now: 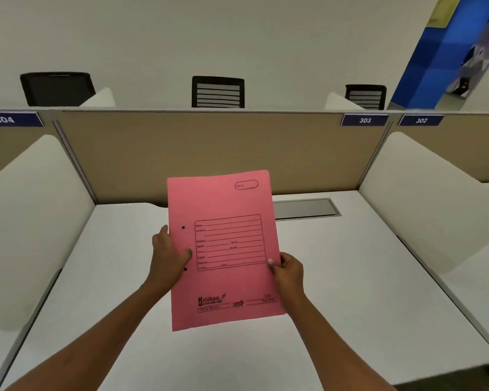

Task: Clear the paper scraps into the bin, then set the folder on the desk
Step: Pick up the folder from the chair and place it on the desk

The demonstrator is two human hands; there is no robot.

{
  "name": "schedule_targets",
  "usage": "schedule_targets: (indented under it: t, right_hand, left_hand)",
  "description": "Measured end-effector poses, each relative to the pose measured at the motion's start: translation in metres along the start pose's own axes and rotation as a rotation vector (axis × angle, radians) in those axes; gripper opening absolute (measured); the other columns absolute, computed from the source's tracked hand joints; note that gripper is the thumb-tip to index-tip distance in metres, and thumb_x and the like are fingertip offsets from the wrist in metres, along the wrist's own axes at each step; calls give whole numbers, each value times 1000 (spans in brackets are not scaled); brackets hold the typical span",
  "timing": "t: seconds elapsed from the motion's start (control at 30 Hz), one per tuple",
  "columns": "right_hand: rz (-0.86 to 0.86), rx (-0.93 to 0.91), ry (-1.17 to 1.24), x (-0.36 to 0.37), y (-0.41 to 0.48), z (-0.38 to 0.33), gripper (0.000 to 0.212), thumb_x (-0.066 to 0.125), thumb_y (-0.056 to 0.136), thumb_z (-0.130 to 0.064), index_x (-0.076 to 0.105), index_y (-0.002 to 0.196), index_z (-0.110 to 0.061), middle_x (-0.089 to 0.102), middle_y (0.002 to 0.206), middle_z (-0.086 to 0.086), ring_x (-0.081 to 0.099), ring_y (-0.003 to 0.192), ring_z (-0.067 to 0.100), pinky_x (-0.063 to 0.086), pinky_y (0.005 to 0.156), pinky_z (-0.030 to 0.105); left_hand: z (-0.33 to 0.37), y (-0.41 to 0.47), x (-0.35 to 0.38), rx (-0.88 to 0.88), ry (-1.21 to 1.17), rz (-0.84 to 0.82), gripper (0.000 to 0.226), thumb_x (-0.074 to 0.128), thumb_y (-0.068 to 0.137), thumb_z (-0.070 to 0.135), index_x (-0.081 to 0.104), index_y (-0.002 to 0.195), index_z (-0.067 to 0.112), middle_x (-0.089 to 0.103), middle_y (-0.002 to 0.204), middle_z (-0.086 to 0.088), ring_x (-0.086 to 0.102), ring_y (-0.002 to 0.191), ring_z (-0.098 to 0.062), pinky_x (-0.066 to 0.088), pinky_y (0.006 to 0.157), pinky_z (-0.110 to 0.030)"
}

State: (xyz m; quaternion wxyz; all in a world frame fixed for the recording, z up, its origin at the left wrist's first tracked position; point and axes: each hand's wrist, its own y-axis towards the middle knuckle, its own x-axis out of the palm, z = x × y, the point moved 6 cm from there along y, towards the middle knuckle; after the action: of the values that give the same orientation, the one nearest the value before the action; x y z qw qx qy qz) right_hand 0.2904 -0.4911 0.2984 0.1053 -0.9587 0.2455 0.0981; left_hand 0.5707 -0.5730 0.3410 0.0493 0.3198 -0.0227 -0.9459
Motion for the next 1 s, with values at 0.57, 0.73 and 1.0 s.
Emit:
schedule_targets:
  t: [0.57, 0.73, 1.0]
  right_hand:
    - [-169, 192, -74, 137, 218, 54, 40, 55, 79, -1, 51, 113, -20, 68, 88, -1, 67, 81, 15, 54, 65, 27]
    - [-224, 207, -136, 170, 276, 83, 42, 54, 80, 1, 48, 117, -17, 69, 85, 0, 67, 80, 17, 55, 68, 29]
    - [-319, 244, -201, 209, 337, 123, 51, 61, 81, -7, 41, 127, -16, 67, 103, 2, 65, 92, 19, 56, 75, 28]
  left_hand:
    - [-107, 199, 118, -185, 173, -69, 94, 87, 67, 19, 27, 137, 0, 27, 140, -25, 31, 128, -40, 41, 98, -54]
    - [-132, 251, 157, -171, 214, -135, 105, 92, 56, 19, 26, 137, 1, 32, 135, -23, 30, 125, -36, 42, 95, -52]
    - [-166, 305, 206, -162, 265, -181, 101, 90, 53, 19, 27, 131, 9, 36, 130, -17, 32, 120, -30, 41, 93, -47]
